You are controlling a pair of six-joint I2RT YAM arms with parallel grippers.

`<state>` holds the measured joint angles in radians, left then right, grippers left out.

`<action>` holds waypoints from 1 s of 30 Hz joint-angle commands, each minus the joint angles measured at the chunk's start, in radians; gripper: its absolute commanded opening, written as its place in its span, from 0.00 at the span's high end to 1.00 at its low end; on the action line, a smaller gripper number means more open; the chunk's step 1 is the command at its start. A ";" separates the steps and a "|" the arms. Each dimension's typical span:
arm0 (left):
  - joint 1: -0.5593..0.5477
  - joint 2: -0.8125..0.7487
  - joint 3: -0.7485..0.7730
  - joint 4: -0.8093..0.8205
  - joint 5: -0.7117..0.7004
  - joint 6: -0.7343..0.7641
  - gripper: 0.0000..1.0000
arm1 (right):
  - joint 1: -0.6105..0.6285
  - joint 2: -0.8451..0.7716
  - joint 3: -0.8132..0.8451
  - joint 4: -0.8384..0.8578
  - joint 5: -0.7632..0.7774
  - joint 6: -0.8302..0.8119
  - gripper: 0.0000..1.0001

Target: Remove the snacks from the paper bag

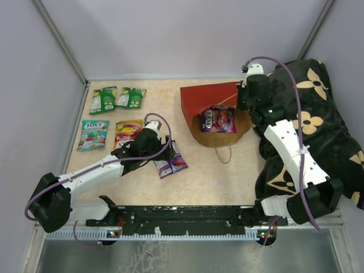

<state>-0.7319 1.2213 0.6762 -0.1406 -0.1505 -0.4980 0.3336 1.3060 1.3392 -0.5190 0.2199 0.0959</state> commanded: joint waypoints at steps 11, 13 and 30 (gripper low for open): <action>-0.033 0.059 0.020 -0.005 -0.020 0.005 0.00 | -0.045 -0.201 -0.219 0.197 -0.048 0.314 0.08; -0.039 0.055 0.027 -0.035 -0.025 -0.003 0.00 | -0.032 -0.300 -0.333 0.247 0.016 0.380 0.06; -0.285 0.209 0.102 -0.300 -0.248 -0.367 0.00 | -0.030 -0.655 -0.553 0.168 0.158 0.473 0.05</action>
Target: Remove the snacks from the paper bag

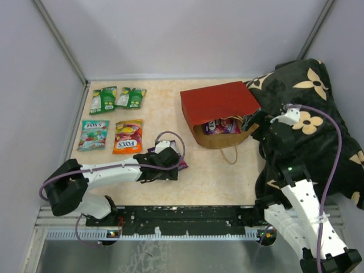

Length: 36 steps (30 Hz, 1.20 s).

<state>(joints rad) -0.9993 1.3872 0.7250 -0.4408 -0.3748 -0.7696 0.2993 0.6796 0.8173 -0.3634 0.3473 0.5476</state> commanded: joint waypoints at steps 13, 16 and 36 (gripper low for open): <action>0.169 0.195 0.078 0.080 -0.003 0.030 0.00 | 0.004 -0.097 -0.083 -0.031 -0.003 -0.037 0.03; 0.243 0.207 0.087 0.088 0.008 0.087 0.00 | 0.004 -0.102 -0.075 -0.045 -0.013 -0.054 0.02; 0.431 0.566 0.622 -0.020 0.038 0.611 0.00 | 0.004 -0.144 -0.089 -0.086 -0.046 -0.055 0.01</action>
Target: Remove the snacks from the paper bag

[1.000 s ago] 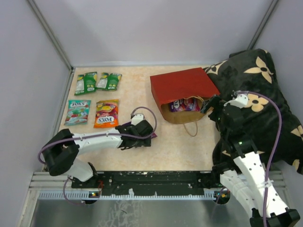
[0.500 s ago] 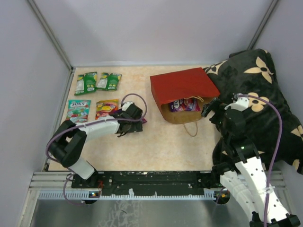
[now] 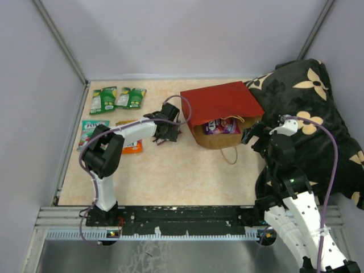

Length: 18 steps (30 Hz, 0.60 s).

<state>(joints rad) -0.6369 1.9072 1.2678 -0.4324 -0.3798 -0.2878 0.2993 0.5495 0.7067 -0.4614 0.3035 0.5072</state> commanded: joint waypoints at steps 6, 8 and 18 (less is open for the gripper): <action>0.154 0.149 0.236 -0.077 0.080 0.210 0.00 | 0.003 -0.010 0.024 0.013 -0.012 -0.013 0.01; 0.173 0.181 0.291 -0.103 0.083 0.248 0.00 | 0.004 -0.009 0.028 0.011 -0.010 -0.015 0.01; 0.213 0.313 0.421 -0.123 0.299 0.556 0.01 | 0.004 -0.002 0.037 0.017 -0.018 -0.010 0.01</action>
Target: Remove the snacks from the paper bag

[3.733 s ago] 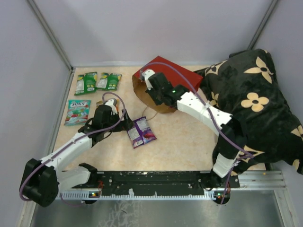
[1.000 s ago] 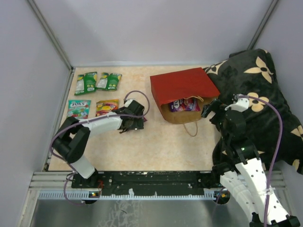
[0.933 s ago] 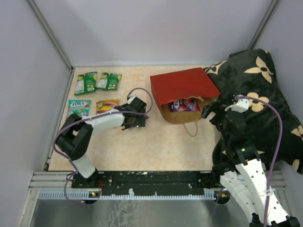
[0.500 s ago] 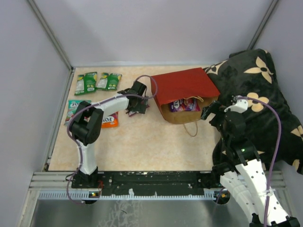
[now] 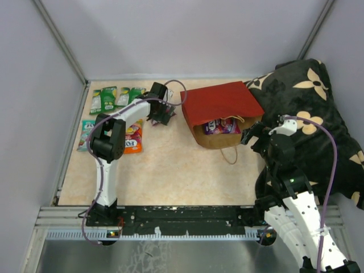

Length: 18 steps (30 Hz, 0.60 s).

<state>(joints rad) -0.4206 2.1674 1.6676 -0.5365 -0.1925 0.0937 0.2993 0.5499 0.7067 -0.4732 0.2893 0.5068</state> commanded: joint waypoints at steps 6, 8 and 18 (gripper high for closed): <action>0.003 0.056 0.043 0.004 0.254 0.335 0.01 | 0.003 0.005 0.039 0.031 -0.008 -0.010 0.01; 0.002 0.053 0.044 0.005 0.298 0.391 0.02 | 0.004 0.008 0.039 0.032 -0.010 -0.009 0.01; 0.001 0.014 0.014 0.014 0.367 0.405 0.03 | 0.004 0.023 0.033 0.050 -0.029 -0.006 0.01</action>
<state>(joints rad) -0.4175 2.1860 1.6936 -0.5266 0.1196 0.4915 0.2993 0.5610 0.7067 -0.4713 0.2787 0.5068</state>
